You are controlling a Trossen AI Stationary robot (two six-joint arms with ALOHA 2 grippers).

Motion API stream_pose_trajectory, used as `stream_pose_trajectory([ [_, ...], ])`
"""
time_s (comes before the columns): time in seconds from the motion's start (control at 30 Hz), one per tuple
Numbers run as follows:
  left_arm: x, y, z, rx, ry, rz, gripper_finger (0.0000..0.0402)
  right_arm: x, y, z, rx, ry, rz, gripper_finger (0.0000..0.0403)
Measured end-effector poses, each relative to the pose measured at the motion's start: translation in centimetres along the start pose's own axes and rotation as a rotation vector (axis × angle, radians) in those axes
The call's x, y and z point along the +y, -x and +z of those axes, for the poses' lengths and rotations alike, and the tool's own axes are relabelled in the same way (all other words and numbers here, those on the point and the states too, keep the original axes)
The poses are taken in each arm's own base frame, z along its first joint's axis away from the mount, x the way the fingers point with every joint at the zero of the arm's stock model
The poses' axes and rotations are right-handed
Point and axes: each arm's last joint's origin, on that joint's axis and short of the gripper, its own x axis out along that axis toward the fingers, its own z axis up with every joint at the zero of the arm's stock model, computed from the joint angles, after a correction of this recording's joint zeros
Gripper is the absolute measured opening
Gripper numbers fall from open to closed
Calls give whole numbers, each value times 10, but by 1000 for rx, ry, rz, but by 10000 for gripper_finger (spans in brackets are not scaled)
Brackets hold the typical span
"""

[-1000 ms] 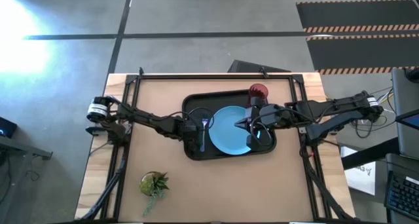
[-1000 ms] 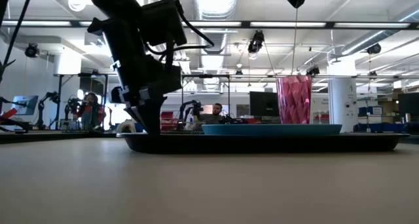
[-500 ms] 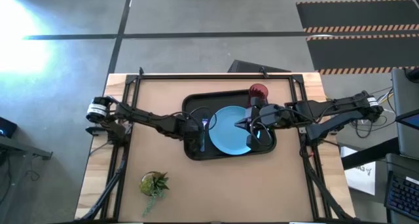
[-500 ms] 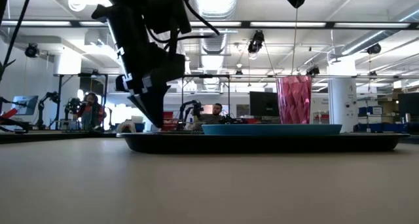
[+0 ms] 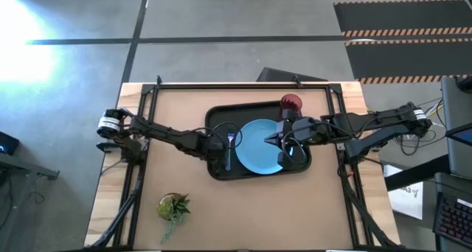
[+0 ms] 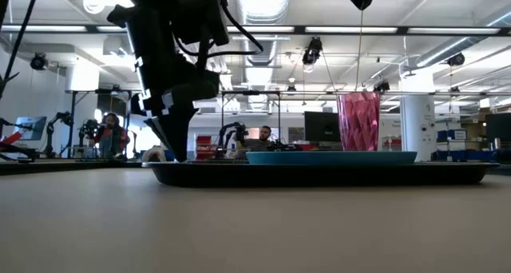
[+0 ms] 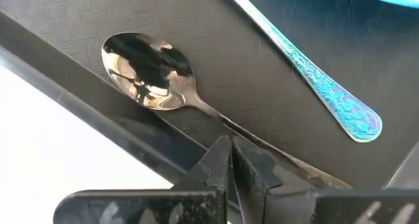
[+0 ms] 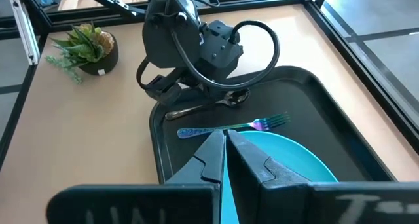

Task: Pick and place plate/cup/fork/spoon on tray
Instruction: Adjust the blue fork

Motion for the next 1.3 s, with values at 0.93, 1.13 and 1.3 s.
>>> stream_pose_trajectory([
  [0.93, 41, -17, 64, -242, 67, -103, 0, 0, 0, 0, -3, -18, 1, 9],
  [1.13, 48, -17, 72, -281, 89, -95, 0, 0, 0, 0, -4, -19, 1, 9],
  [1.3, 59, -17, 83, -345, 118, -81, 0, 0, 0, 1, -5, -22, 1, 9],
])
